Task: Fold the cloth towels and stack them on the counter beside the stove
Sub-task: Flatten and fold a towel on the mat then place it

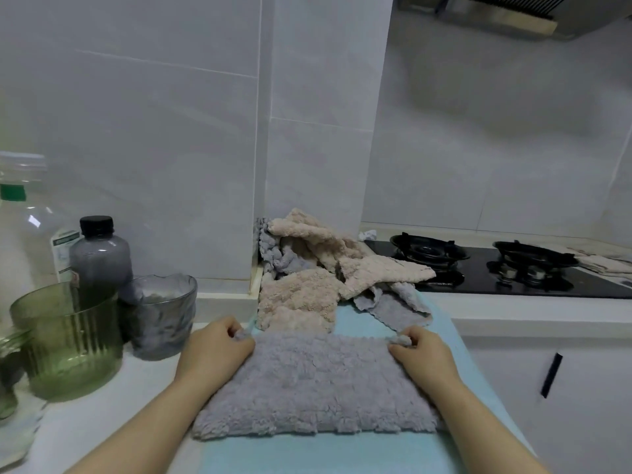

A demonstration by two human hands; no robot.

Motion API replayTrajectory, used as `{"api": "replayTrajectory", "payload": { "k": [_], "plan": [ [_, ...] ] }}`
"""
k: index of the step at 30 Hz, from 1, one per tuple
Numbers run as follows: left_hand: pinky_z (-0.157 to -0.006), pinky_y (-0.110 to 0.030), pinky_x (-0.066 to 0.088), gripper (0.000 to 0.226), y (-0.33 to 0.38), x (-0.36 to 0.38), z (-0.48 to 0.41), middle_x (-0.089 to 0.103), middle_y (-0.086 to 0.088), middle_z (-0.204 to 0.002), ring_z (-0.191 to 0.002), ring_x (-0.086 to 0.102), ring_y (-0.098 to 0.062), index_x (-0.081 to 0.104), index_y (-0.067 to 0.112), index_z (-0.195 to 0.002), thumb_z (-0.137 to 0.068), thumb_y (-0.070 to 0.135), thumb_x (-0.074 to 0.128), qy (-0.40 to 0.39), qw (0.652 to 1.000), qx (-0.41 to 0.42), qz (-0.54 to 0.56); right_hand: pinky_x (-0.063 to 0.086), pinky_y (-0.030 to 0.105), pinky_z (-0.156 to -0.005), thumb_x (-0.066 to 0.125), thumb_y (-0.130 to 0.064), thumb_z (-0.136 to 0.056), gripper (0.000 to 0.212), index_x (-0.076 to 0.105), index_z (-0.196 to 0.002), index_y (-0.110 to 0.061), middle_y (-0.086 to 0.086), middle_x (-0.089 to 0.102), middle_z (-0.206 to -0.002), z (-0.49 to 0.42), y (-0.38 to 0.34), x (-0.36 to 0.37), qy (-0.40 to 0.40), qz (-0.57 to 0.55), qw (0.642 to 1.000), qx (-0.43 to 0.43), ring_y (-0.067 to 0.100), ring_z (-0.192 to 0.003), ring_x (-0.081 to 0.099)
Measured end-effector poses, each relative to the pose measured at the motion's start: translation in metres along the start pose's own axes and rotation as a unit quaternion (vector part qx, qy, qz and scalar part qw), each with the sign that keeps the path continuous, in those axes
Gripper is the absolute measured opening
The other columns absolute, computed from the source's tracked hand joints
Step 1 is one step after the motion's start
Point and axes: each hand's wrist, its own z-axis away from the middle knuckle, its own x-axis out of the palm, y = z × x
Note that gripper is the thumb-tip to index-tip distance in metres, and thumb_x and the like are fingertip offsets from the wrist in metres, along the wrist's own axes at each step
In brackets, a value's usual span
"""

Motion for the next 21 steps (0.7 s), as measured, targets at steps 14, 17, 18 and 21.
{"api": "replayTrajectory", "payload": {
  "k": [14, 17, 18, 21],
  "plan": [
    [-0.058, -0.021, 0.035, 0.015, 0.003, -0.002, 0.001, 0.058, 0.002, -0.072, -0.068, 0.051, -0.016, 0.061, 0.011, -0.082, -0.087, 0.025, 0.062, 0.054, 0.992, 0.034, 0.11, 0.039, 0.03, -0.064, 0.064, -0.016, -0.082, 0.013, 0.063, -0.07, -0.022, 0.002, 0.065, -0.071, 0.006, 0.0, 0.002, 0.026, -0.073, 0.996, -0.033, 0.022, -0.071, 0.055],
    [-0.058, -0.022, 0.035, 0.016, 0.002, -0.002, 0.001, 0.058, 0.002, -0.072, -0.068, 0.051, -0.016, 0.06, 0.011, -0.082, -0.088, 0.025, 0.062, 0.059, 0.992, 0.036, 0.11, 0.037, 0.029, -0.06, 0.067, -0.01, -0.08, 0.018, 0.061, -0.064, -0.017, 0.001, 0.061, -0.063, 0.01, 0.002, -0.004, 0.06, -0.188, 0.98, -0.025, 0.018, -0.064, 0.051],
    [-0.058, -0.022, 0.035, 0.015, 0.003, -0.003, 0.001, 0.059, 0.001, -0.072, -0.067, 0.051, -0.015, 0.059, 0.012, -0.081, -0.088, 0.025, 0.062, 0.063, 0.991, 0.04, 0.113, 0.038, 0.029, -0.061, 0.068, -0.009, -0.079, 0.019, 0.061, -0.064, -0.018, 0.0, 0.06, -0.062, 0.01, 0.002, -0.006, 0.064, -0.216, 0.974, -0.022, 0.017, -0.063, 0.05],
    [-0.058, -0.024, 0.036, 0.014, 0.005, -0.006, 0.003, 0.062, 0.0, -0.075, -0.067, 0.052, -0.017, 0.057, 0.017, -0.077, -0.087, 0.025, 0.062, 0.078, 0.986, 0.057, 0.133, 0.037, 0.026, -0.055, 0.07, -0.006, -0.079, 0.017, 0.063, -0.066, -0.015, -0.001, 0.056, -0.06, 0.008, 0.001, -0.009, 0.057, -0.287, 0.956, 0.0, 0.016, -0.058, 0.046]
  ]
}}
